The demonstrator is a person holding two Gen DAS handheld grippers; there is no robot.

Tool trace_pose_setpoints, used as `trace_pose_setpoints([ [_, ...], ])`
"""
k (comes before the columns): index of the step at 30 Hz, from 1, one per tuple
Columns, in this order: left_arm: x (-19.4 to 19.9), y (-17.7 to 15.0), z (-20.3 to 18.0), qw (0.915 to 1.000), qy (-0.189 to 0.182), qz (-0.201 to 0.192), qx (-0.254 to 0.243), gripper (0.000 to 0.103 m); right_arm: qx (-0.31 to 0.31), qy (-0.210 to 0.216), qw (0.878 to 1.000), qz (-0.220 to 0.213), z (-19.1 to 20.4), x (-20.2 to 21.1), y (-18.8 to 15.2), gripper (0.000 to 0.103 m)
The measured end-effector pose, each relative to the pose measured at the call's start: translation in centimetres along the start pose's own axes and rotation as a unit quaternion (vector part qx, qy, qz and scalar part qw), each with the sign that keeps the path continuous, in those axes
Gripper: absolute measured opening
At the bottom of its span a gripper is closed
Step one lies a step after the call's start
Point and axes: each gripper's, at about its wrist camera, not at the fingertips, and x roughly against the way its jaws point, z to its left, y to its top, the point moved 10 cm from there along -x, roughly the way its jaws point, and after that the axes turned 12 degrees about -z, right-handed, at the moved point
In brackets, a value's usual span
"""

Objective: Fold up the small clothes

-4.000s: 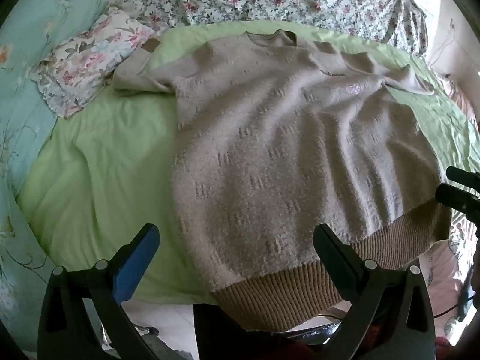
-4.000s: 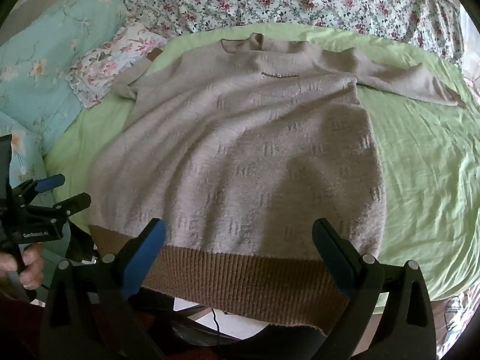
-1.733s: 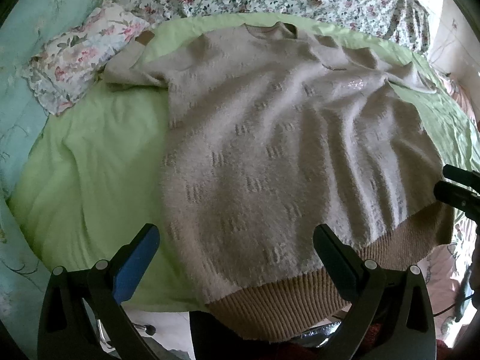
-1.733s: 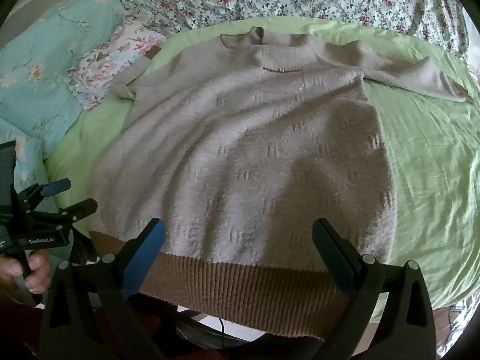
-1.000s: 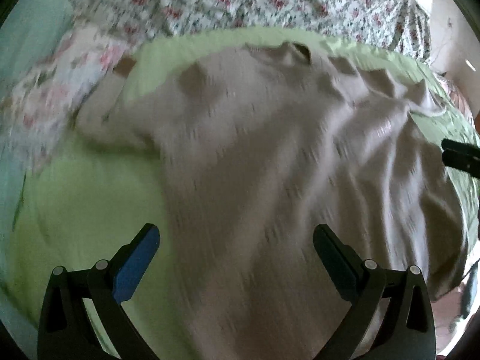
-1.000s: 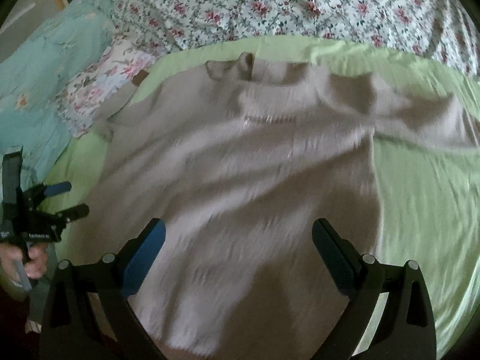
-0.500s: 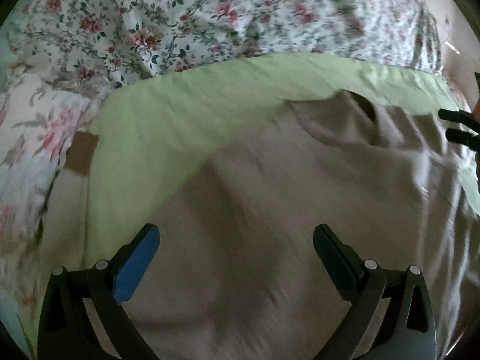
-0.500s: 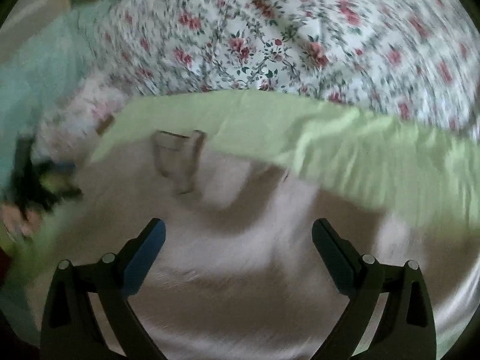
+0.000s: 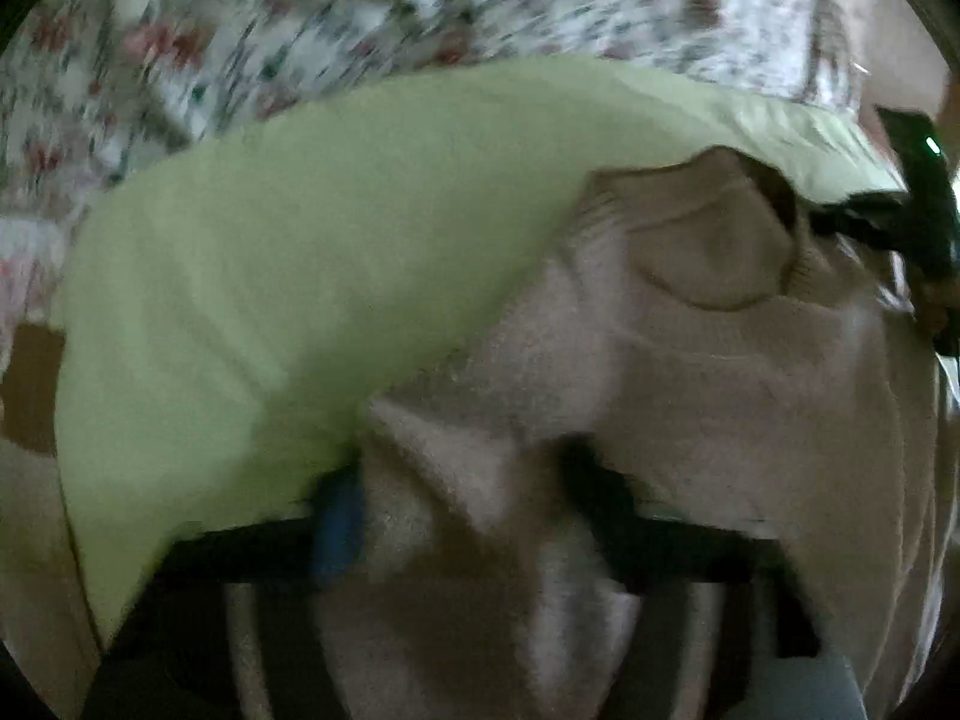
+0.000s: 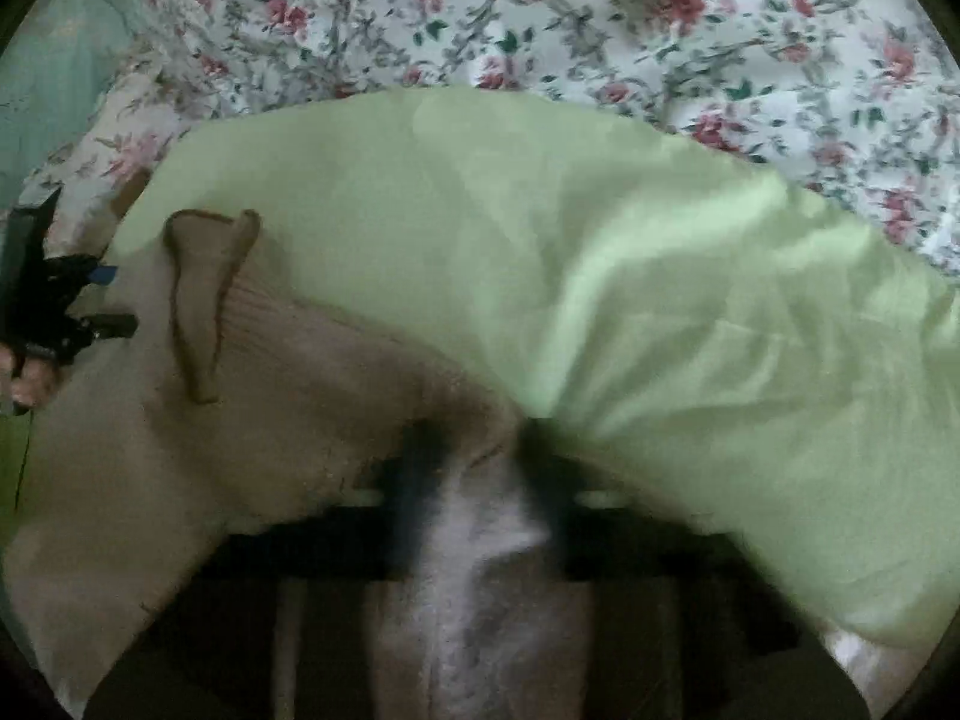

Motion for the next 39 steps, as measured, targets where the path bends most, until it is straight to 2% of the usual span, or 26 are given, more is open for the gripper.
trace_pose_setpoints([
  [1,0.3,0.3,-0.2,1.0,0.005,-0.005,-0.003,0.018,-0.017,0.002,1.0,-0.01,-0.2,0.6,0.2,0.01],
  [2,0.7,0.7,0.0,0.9997,0.022,-0.009,-0.008,0.012,-0.019,-0.004,1.0,-0.018,-0.3,1.1,0.5,0.009],
  [5,2.1,2.2,0.6,0.9972,0.064,-0.031,-0.023,0.011,-0.023,-0.039,0.997,-0.055,-1.2,3.4,2.7,0.008],
  [8,1.8,2.5,2.4,0.994,0.103,-0.035,-0.015,0.011,-0.046,-0.062,0.993,-0.092,-2.5,5.3,5.3,0.008],
  [10,0.7,1.6,3.4,0.9926,0.119,-0.022,0.004,0.011,-0.03,-0.097,0.991,-0.083,-3.1,4.1,5.2,0.008],
  [13,-0.7,1.2,4.5,0.9913,0.127,-0.018,0.028,0.011,-0.026,-0.121,0.991,-0.051,-3.5,1.4,3.3,0.008],
  [16,-0.7,1.2,5.1,0.9898,0.138,-0.014,0.034,0.021,-0.035,-0.14,0.988,-0.05,-4.0,0.1,2.3,0.009],
  [17,-0.6,1.3,5.3,0.9896,0.138,-0.01,0.04,0.028,-0.037,-0.144,0.988,-0.049,-3.9,0.1,2.4,0.01],
  [18,-0.3,1.3,5.7,0.9887,0.142,-0.005,0.047,0.042,-0.041,-0.144,0.987,-0.05,-3.8,0.1,2.5,0.016],
  [21,1.8,1.5,6.2,0.9853,0.158,-0.01,0.065,0.06,-0.074,-0.127,0.988,-0.057,-3.8,2.2,2.7,0.026],
  [23,3.5,1.7,6.2,0.9844,0.157,-0.018,0.078,0.06,-0.081,-0.131,0.986,-0.07,-3.9,4.3,3.0,0.035],
  [26,6.8,1.6,5.3,0.9825,0.159,-0.036,0.09,0.06,-0.115,-0.14,0.978,-0.101,-5.8,9.6,1.9,0.035],
  [30,10.3,0.3,2.4,0.9835,0.136,-0.051,0.108,0.064,-0.178,-0.179,0.959,-0.128,-10.4,17.2,-1.8,0.036],
  [32,11.9,-0.6,0.6,0.9843,0.124,-0.054,0.114,0.066,-0.219,-0.206,0.944,-0.136,-13.5,20.8,-4.9,0.036],
  [35,12.9,-2.3,-2.1,0.9854,0.104,-0.048,0.126,0.068,-0.282,-0.256,0.914,-0.141,-18.5,25.6,-9.7,0.036],
  [39,13.7,-4.8,-5.2,0.9852,0.084,-0.037,0.145,0.072,-0.369,-0.305,0.865,-0.151,-25.4,30.2,-15.1,0.037],
])
